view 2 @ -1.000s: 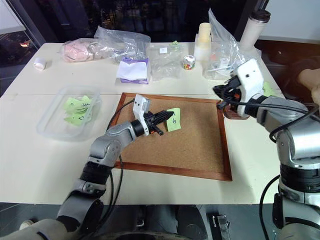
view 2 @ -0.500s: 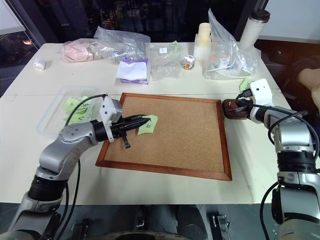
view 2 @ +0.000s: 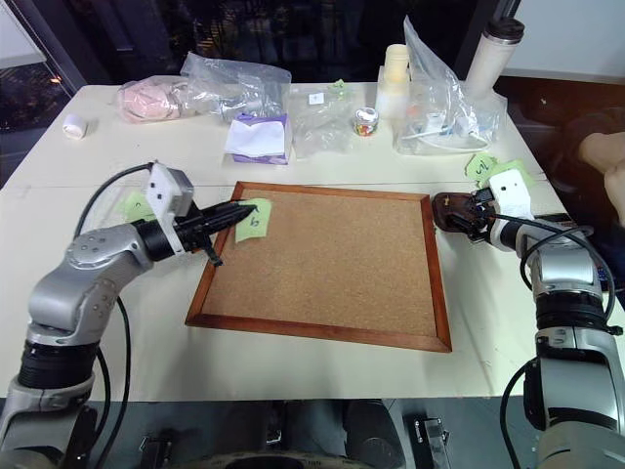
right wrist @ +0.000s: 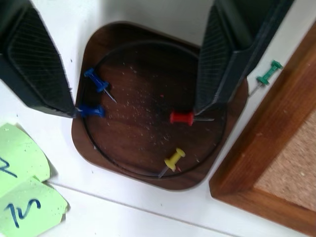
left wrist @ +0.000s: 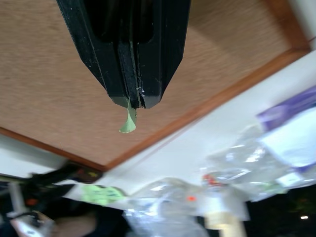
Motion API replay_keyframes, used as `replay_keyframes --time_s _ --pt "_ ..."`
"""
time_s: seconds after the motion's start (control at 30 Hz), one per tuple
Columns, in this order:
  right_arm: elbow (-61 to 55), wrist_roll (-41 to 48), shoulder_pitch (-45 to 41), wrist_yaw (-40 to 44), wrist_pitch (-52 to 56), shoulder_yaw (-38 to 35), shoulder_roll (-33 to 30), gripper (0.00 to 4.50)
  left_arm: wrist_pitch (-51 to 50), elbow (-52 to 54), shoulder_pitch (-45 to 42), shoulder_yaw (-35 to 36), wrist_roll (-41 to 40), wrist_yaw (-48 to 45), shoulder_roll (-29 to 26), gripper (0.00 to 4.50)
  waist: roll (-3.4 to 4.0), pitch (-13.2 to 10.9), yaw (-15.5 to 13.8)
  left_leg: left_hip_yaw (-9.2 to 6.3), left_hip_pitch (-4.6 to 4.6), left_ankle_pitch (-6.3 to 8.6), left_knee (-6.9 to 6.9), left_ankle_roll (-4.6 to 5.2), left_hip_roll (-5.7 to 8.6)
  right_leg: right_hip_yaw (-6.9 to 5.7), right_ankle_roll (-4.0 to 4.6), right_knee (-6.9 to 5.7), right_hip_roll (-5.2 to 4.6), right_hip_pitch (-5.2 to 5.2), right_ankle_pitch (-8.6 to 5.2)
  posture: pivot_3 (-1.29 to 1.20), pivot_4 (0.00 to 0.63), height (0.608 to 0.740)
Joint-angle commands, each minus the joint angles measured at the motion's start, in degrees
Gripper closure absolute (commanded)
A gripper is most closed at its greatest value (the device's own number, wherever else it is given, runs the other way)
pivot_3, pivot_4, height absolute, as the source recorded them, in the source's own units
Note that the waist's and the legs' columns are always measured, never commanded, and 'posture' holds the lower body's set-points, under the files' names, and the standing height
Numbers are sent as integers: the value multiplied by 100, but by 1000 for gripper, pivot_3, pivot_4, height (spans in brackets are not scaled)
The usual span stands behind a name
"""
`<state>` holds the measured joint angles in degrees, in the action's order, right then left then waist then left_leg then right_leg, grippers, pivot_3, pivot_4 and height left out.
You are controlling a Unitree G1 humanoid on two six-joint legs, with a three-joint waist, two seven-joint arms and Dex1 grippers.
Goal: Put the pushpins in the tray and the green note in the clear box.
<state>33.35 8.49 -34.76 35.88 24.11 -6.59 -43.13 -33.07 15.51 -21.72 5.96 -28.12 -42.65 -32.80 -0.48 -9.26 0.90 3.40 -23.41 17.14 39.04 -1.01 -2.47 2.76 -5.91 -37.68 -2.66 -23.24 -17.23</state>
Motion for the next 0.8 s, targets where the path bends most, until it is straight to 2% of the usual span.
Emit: replay_keyframes --time_s 0.03,0.2,0.4,0.5,0.8 --pt "-76 -28 -131 50 -169 -56 -10 576 139 -220 -255 429 -28 50 -228 4500 0 0 1 0 0 0 0 0 0 -1 0 0 1 0 0 0 150 740" --pt "-681 178 -37 244 82 -162 -35 576 368 -620 -324 691 151 105 -523 4500 1 0 7 2 0 0 0 -1 0 0 0 0 0 -1 0 0 150 740" --pt "-3308 1112 487 963 1063 -51 24 576 870 -1637 -212 1188 475 302 -858 4500 2 -1 14 2 -1 0 -1 0 -14 0 0 -8 2 -7 0 0 150 740" --pt "-4164 1512 578 1174 1396 61 107 576 1062 -2047 -155 1302 578 324 -956 4500 1 -1 7 2 -1 1 0 0 -19 -1 0 -10 2 -8 0 0 150 740" --pt "-4769 1678 523 1183 1624 403 247 576 1595 -2986 -98 1430 766 357 -1029 4500 -10 -7 -31 2 -4 1 5 0 -15 -9 0 -12 -9 -6 0 0 150 740"
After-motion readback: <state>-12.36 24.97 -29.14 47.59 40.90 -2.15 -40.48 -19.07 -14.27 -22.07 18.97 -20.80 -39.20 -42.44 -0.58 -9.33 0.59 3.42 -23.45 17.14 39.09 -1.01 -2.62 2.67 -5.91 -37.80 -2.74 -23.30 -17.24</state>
